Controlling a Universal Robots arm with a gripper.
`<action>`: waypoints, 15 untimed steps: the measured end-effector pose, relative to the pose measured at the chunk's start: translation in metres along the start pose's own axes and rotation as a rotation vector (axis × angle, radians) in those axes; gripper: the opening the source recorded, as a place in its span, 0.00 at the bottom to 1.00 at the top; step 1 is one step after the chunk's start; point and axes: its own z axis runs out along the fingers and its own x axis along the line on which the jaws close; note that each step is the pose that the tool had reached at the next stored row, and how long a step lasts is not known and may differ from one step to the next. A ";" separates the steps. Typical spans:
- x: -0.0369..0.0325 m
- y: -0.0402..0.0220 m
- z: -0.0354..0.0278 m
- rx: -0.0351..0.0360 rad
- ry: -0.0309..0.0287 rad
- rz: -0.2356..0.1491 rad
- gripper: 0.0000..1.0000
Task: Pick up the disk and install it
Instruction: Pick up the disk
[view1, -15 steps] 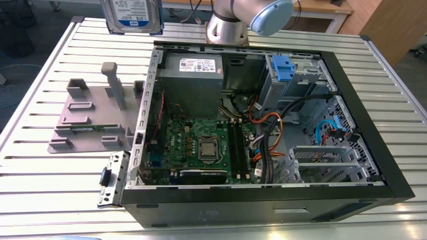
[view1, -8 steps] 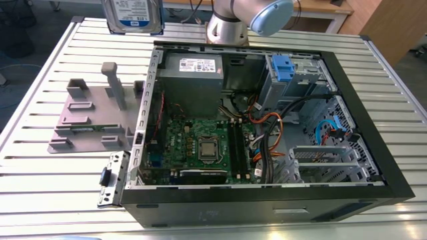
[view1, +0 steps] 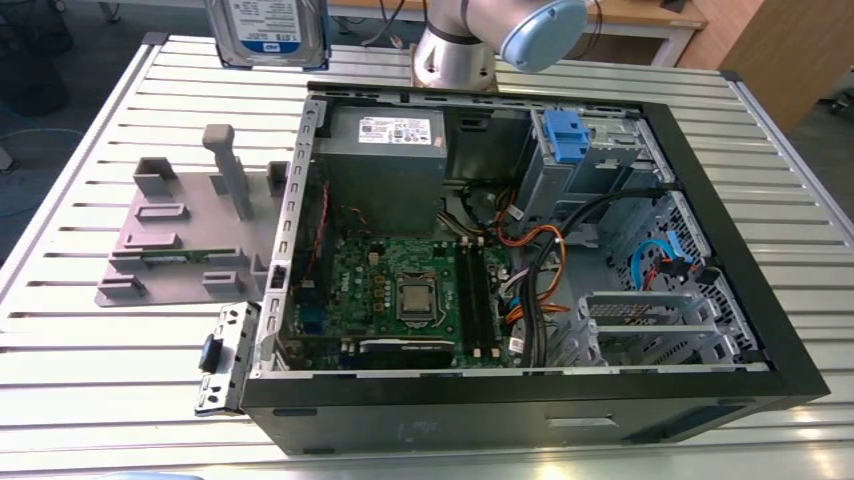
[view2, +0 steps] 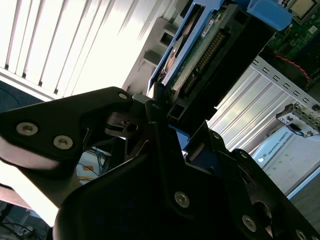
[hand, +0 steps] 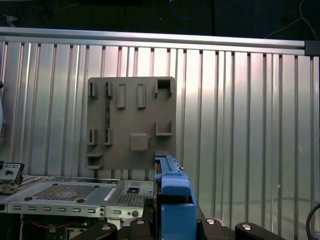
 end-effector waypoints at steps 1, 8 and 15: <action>0.0000 -0.0006 0.0000 0.0000 0.0000 0.000 0.37; 0.0001 -0.0044 0.0000 0.0001 0.0000 0.000 0.37; 0.0002 -0.0077 0.0000 0.0001 0.0000 0.000 0.37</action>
